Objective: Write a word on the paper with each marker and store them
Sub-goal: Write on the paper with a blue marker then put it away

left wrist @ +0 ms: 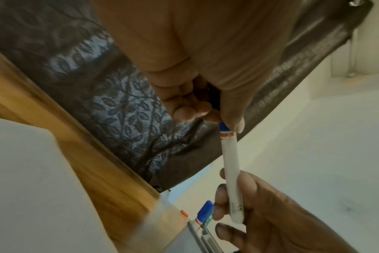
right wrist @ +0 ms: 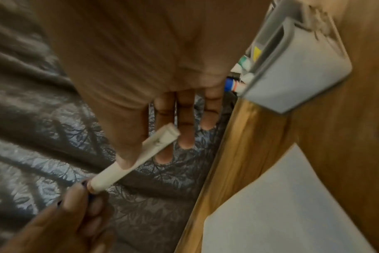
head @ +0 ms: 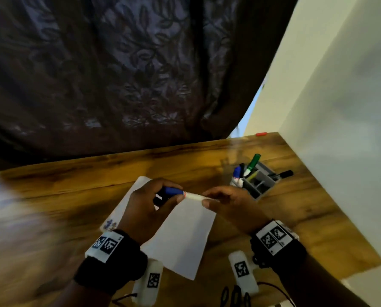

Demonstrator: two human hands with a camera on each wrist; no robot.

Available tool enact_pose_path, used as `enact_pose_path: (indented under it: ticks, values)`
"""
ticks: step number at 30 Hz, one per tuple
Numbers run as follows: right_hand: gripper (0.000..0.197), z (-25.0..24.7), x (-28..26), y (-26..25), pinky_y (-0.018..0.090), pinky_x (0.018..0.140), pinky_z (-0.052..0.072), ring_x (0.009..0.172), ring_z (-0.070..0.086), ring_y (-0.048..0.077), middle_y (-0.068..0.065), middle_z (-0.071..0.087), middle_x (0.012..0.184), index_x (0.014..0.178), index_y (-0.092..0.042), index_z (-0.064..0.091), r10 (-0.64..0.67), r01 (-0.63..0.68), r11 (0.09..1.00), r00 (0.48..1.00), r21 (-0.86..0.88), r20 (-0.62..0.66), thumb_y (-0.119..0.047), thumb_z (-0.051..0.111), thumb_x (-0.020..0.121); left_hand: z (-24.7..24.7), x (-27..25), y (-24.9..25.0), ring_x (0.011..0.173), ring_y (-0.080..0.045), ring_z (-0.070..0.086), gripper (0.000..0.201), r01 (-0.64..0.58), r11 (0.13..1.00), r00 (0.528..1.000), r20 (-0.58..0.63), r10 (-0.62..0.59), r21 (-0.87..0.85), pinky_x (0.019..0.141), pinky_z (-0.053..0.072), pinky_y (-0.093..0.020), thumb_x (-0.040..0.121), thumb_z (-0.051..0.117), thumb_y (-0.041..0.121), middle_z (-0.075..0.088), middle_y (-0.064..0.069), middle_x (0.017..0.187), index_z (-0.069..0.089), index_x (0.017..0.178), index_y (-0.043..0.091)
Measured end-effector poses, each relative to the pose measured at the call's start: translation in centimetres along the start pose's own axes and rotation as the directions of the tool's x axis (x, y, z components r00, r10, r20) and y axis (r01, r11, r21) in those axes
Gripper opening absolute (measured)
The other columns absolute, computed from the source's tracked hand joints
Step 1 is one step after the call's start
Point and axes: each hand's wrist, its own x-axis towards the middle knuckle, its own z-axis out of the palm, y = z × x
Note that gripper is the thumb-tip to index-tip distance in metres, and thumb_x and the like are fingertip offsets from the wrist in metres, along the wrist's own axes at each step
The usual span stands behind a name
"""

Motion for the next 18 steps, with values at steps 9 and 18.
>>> enact_pose_path:
  ticks: [9,18]
  values:
    - [0.027,-7.3,-0.1,2.1,0.021,0.068,0.049,0.076,0.059,0.003,-0.005,0.067,0.087,0.091,-0.014,0.073,-0.345,0.293,0.908,0.928,-0.299,-0.138,-0.04,0.069,0.086,8.4,6.6,5.1,0.08,0.008,0.054,0.029,-0.116,0.993,0.971,0.209,0.12,-0.03,0.066,0.042,-0.008,0.084,0.069,0.037,0.058,0.02,0.09,0.055,0.109,0.041]
    - [0.018,-17.3,2.9,6.6,0.02,0.067,0.044,0.076,0.062,0.007,-0.008,0.066,0.078,0.084,-0.025,0.065,-0.036,-0.092,0.978,0.81,-0.187,-0.586,-0.041,0.073,0.084,11.8,7.8,3.1,0.086,-0.002,0.057,0.029,-0.023,0.997,0.988,0.154,0.011,0.074,0.066,0.044,-0.01,0.086,0.068,0.034,0.06,0.017,0.091,0.056,0.112,0.039]
